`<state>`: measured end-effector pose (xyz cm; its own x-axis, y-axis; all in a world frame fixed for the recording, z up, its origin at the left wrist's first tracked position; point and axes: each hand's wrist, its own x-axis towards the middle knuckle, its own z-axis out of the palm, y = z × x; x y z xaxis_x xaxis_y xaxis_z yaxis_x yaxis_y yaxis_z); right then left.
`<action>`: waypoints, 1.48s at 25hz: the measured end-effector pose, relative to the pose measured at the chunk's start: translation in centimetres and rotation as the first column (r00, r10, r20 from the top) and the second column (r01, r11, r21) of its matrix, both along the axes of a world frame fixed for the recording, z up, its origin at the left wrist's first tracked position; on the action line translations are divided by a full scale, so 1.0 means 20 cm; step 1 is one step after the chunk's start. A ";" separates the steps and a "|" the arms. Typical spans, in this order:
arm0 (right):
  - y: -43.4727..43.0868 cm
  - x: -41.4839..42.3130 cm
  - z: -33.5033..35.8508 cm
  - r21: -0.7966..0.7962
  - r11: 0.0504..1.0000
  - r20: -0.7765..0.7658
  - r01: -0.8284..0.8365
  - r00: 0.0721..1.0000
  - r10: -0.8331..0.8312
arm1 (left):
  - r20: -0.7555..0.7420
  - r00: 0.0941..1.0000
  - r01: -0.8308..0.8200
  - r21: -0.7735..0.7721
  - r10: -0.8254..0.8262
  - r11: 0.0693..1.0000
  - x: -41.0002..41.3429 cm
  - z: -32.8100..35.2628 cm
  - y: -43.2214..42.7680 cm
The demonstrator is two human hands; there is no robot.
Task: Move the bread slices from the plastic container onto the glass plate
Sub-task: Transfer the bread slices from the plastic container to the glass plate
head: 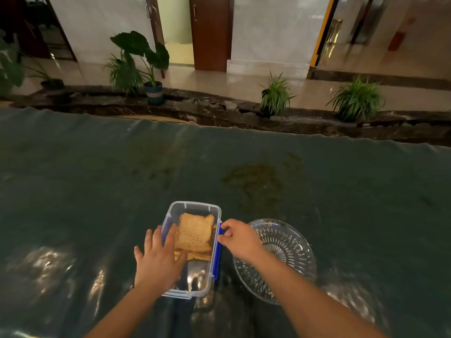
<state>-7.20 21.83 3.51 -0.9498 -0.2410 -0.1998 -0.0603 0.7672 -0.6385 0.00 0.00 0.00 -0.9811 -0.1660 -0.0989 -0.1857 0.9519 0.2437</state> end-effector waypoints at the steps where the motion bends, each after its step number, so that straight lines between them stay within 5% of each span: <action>1: -0.02 0.02 -0.03 -0.010 1.000 0.048 0.021 0.999 -0.020 | 0.047 0.998 -0.052 0.059 0.049 0.997 0.02 -0.01 -0.01; 5: -0.07 0.08 -0.14 -0.014 0.998 0.180 0.058 0.982 -0.054 | 0.095 0.991 -0.114 0.302 0.089 0.946 0.07 -0.07 -0.05; 9: -0.13 0.16 -0.20 -0.081 0.992 0.280 0.101 0.957 -0.074 | 0.090 0.986 -0.163 0.371 0.139 0.914 0.08 -0.07 -0.04; 21: -0.09 0.28 -0.25 -0.152 0.962 0.255 0.227 0.949 -0.184 | 0.086 0.974 -0.221 0.530 0.208 0.819 0.14 -0.02 0.08; 32: -0.03 0.32 -0.25 -0.212 0.949 0.272 0.234 0.947 -0.173 | 0.041 0.982 -0.179 0.518 0.185 0.837 0.09 -0.08 0.06; 37: 0.00 0.20 -0.18 0.008 0.984 0.008 0.179 0.984 -0.179 | 0.013 0.986 -0.159 0.402 0.168 0.902 0.10 -0.13 0.03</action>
<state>-3.20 21.78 -0.13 -0.9756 -0.0656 -0.2093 0.0840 0.7697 -0.6328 1.96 0.63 -2.66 -0.9464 -0.2748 -0.1700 -0.3204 0.7303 0.6033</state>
